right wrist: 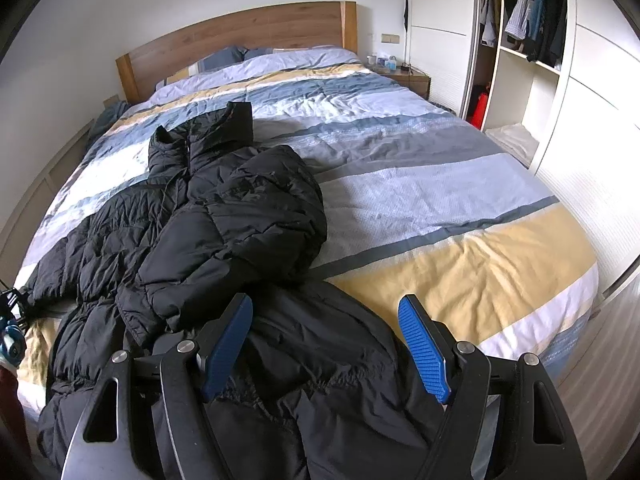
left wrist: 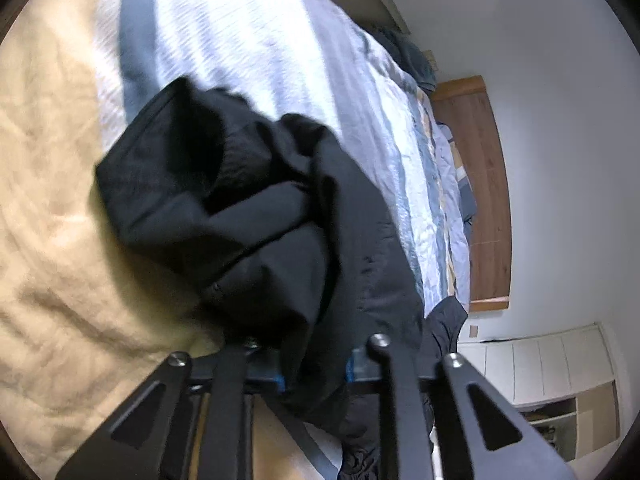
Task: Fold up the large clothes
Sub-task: 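Grasp the other sleeve cuff with the left gripper and lift it, then lay the sleeve across the jacket front and open the left gripper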
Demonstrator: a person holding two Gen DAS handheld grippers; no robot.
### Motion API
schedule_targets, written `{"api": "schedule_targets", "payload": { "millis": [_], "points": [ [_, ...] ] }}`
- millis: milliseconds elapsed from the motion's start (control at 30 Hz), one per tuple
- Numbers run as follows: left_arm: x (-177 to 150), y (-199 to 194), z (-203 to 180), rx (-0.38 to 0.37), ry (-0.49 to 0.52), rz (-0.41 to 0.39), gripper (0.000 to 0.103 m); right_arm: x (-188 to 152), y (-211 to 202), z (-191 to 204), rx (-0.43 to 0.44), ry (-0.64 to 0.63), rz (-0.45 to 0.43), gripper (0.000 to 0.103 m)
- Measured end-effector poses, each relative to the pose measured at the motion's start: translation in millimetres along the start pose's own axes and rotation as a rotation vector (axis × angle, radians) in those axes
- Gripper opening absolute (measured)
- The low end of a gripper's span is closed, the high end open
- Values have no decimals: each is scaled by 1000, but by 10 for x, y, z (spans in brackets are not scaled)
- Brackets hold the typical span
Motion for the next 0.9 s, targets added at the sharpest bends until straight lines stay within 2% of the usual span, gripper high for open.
{"api": "schedule_targets", "payload": {
  "millis": [200, 467, 700, 900],
  "points": [
    [-10, -137, -393, -17, 133, -17, 11, -12, -127, -77, 14, 19, -25, 75],
    [-241, -354, -1065, -81, 311, -29, 11, -25, -268, -213, 34, 45, -58, 75],
    [-629, -614, -1581, -169, 441, -13, 11, -81, -375, -368, 40, 72, -77, 75],
    [-1167, -769, -2037, -237, 549, 42, 11, -139, -419, -520, 42, 105, -86, 75]
  ]
}}
Point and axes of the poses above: each gripper's, at about its wrist camera, not at the fingertips, and y roughly the way its jaws point, z to its left, x to its top, the point moved 2 cm from there along y, roughly the way its jaws point, and after that the axes turned 10 degrees about -z, right-handed, at the moved point
